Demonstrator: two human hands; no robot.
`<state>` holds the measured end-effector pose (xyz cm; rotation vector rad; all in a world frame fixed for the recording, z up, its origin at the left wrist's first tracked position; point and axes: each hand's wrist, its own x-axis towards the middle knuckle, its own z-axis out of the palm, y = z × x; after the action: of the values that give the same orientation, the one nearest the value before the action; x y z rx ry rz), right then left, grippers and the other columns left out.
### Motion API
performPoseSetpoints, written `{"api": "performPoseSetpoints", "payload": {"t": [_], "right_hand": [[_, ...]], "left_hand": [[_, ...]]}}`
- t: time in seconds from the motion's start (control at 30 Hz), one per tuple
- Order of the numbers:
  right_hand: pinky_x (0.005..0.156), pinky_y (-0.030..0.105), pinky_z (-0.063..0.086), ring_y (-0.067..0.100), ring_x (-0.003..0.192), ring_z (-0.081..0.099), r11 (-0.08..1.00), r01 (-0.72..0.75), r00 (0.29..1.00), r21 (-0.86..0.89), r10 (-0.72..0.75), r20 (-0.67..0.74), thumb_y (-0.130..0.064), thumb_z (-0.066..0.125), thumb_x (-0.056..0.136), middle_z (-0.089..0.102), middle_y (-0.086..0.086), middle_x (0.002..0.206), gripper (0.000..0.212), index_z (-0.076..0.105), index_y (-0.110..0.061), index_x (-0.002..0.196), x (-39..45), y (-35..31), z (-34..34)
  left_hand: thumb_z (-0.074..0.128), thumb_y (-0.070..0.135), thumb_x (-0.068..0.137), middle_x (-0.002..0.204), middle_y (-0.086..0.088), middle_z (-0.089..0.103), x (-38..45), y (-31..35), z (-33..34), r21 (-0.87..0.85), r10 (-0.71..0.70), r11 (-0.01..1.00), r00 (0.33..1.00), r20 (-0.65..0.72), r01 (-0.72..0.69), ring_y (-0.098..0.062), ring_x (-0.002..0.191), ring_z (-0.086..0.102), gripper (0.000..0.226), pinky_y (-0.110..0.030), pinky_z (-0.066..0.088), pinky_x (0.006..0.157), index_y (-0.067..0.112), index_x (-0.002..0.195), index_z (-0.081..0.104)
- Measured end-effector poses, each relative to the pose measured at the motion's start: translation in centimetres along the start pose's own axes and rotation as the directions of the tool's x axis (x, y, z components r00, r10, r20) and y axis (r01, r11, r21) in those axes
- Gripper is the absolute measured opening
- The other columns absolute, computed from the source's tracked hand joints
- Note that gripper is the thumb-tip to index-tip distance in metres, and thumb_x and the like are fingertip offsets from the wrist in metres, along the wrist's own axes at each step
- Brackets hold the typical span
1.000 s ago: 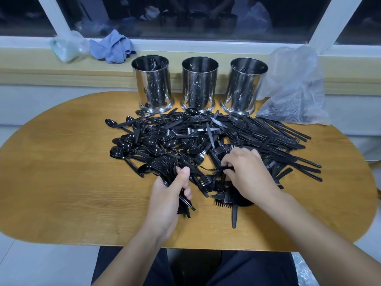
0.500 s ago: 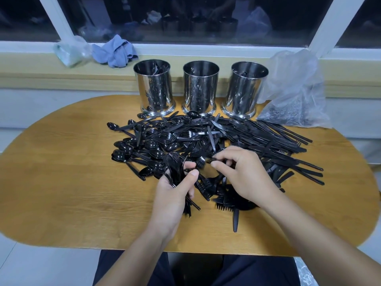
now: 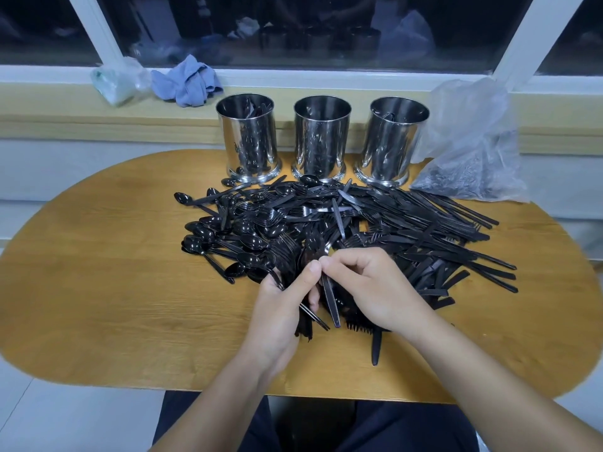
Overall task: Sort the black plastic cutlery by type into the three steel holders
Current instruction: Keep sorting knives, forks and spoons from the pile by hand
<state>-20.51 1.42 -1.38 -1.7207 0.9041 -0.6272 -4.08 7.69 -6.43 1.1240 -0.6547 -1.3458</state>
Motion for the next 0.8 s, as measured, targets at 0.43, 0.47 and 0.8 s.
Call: {"api": "performPoseSetpoints", "payload": {"t": [0.43, 0.47, 0.8], "right_hand": [[0.069, 0.030, 0.049, 0.016, 0.072, 0.061, 0.951, -0.227, 0.962, 0.211, 0.253, -0.106, -0.050, 0.083, 0.092, 0.072, 0.005, 0.076, 0.045, 0.079, -0.007, 0.078, 0.1, 0.2, 0.6], [0.067, 0.028, 0.048, 0.016, 0.071, 0.059, 0.948, -0.237, 0.960, 0.214, 0.262, -0.102, -0.047, 0.084, 0.092, 0.070, 0.005, 0.075, 0.045, 0.077, -0.005, 0.077, 0.1, 0.2, 0.5], [0.068, 0.032, 0.040, 0.019, 0.071, 0.043, 0.908, -0.315, 0.938, 0.277, 0.342, -0.056, -0.061, 0.083, 0.090, 0.053, 0.003, 0.073, 0.056, 0.071, -0.006, 0.090, 0.1, 0.8, 1.2]], "left_hand": [[0.085, 0.027, 0.093, 0.104, -0.016, 0.075, 0.2, 0.1, -1.3, -0.015, -0.025, 1.000, 0.996, 0.084, 0.026, -0.027, 0.096, 0.067, 0.026, -0.046, 0.052, 0.087, 0.010, 0.112, 0.079], [0.084, 0.026, 0.091, 0.098, -0.011, 0.075, 0.1, 0.1, -1.3, -0.015, -0.029, 0.999, 0.997, 0.078, 0.030, -0.023, 0.089, 0.065, 0.019, -0.042, 0.050, 0.081, 0.015, 0.106, 0.080], [0.077, 0.015, 0.100, 0.119, -0.027, 0.075, -0.4, -0.2, -0.8, -0.085, -0.033, 0.995, 0.992, 0.124, 0.044, -0.035, 0.112, 0.072, 0.022, -0.051, 0.054, 0.100, 0.010, 0.122, 0.078]]}}
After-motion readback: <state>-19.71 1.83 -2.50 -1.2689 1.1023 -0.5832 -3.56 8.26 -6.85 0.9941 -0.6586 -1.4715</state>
